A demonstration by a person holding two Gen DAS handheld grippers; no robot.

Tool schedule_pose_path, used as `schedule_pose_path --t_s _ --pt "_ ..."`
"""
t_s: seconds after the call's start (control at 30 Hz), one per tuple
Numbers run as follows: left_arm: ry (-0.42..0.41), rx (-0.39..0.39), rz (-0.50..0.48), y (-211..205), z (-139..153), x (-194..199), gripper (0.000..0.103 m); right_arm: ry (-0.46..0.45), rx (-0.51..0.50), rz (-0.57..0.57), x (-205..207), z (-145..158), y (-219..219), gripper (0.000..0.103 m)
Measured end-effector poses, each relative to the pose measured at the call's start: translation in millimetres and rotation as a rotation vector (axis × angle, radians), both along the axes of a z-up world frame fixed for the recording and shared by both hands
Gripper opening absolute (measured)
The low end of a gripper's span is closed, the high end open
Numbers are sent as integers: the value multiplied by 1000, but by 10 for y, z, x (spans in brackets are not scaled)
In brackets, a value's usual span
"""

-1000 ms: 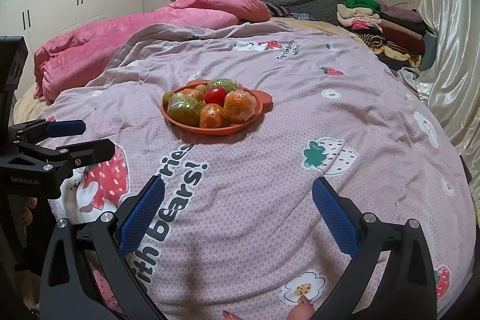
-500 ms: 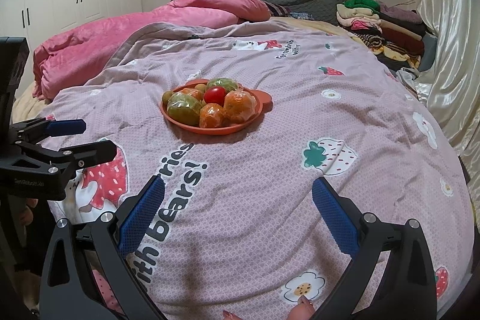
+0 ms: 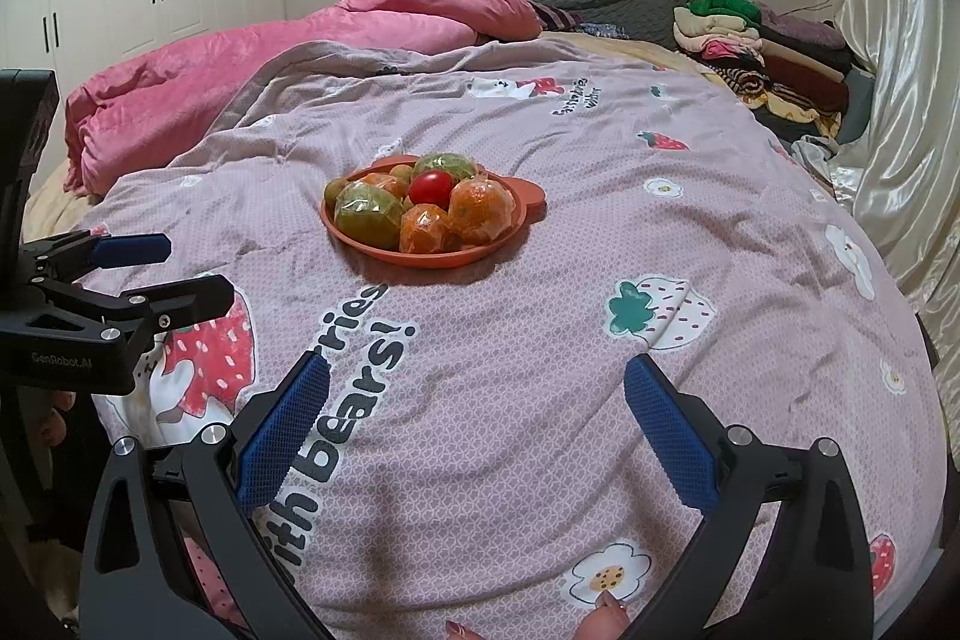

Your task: Organize fruits

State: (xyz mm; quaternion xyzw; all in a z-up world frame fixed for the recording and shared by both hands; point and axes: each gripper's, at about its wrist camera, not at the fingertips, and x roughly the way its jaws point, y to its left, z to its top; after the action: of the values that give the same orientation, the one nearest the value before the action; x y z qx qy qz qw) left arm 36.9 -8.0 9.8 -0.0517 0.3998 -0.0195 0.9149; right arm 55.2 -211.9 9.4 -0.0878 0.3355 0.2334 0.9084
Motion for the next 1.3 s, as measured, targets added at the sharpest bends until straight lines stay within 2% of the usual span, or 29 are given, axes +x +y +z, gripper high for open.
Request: schedule_pose_path --t_s 0.5,0.77,1.03,1.1,1.17,1.3 --pt "9 -21 1 31 -20 1 93 18 -11 -19 24 -81 13 98" --pt "7 -8 4 37 -26 -14 93 17 -17 -24 33 -76 25 98" --pt "39 71 59 49 -66 36 93 24 -24 -26 51 -87 47 98" --pt "20 61 83 102 -49 26 93 29 -26 -29 78 -98 44 98" --pt "-35 53 93 155 5 -10 93 33 -30 -31 121 -113 46 98" --pt "-29 8 124 431 113 183 93 23 -34 -63 303 -90 -60 98"
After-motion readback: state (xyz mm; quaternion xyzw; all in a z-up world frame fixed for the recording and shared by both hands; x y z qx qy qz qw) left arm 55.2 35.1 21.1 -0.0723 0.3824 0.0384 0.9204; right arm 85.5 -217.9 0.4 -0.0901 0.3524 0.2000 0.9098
